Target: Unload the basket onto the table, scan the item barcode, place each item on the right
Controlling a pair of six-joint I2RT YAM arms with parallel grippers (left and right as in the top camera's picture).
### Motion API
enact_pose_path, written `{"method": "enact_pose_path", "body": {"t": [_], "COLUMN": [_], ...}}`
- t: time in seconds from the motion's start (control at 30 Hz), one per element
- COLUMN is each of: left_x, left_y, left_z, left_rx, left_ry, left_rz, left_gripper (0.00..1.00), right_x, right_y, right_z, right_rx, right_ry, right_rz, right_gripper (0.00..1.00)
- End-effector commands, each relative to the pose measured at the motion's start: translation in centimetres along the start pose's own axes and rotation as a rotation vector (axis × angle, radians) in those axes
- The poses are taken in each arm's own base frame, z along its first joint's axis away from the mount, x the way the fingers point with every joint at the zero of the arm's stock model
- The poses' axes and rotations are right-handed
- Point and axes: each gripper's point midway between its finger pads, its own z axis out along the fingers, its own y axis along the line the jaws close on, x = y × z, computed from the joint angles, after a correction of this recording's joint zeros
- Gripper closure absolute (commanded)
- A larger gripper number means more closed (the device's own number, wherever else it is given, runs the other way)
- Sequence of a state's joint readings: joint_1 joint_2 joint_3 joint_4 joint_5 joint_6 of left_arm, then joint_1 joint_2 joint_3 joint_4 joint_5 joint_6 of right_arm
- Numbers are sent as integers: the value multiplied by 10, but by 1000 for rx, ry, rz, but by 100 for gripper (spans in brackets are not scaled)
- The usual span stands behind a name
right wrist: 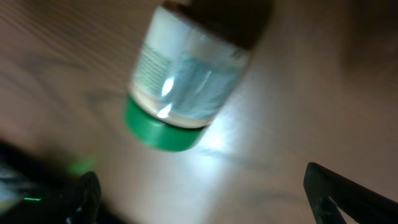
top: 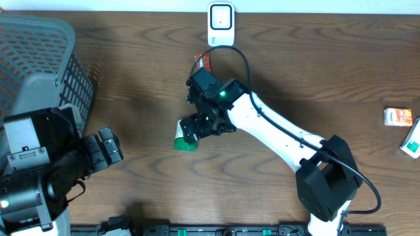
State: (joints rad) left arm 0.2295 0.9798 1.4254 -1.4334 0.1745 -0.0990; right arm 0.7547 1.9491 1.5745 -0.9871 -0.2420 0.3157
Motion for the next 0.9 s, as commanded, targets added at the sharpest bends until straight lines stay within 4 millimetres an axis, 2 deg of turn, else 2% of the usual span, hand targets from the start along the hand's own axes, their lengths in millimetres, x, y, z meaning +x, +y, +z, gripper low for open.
{"method": "enact_pose_path", "body": {"t": [0.0,0.17,0.33,0.43,0.5,0.6,0.7,0.8,0.87], "left_x": [-2,-4,-4,-5,-5,-5,-5,-6,-6], "left_y": [7,7,7,6,6,6,6,6,6], "left_z": [1,1,1,1,1,1,1,1,1], "left_rx": [-34,-35,-34,-33,-33,-33,-33,-33,-33], "left_ry": [-10,-20,-22,-28,-27,-26,-29,-31,-30], "left_rz": [16,16,17,17,13,13,13,13,14], "left_gripper": [2,2,2,2,2,2,2,2,2], "right_x": [-16,-30,-25,-35,-36,-25,-21,-20,-12], "right_y": [-27,-21,-4,3,3,8,5,8,21], "right_z": [-7,-8,-4,-1,1,5,5,3,6], "right_rx": [208,210,136,114,118,133,258,381,370], "right_ry": [-57,-99,-84,-128,-132,-95,-89,-142,-170], "right_rz": [-356,-543,-710,-730,-716,-688,-629,-477,-320], "right_gripper": [1,1,1,1,1,1,1,1,1]}}
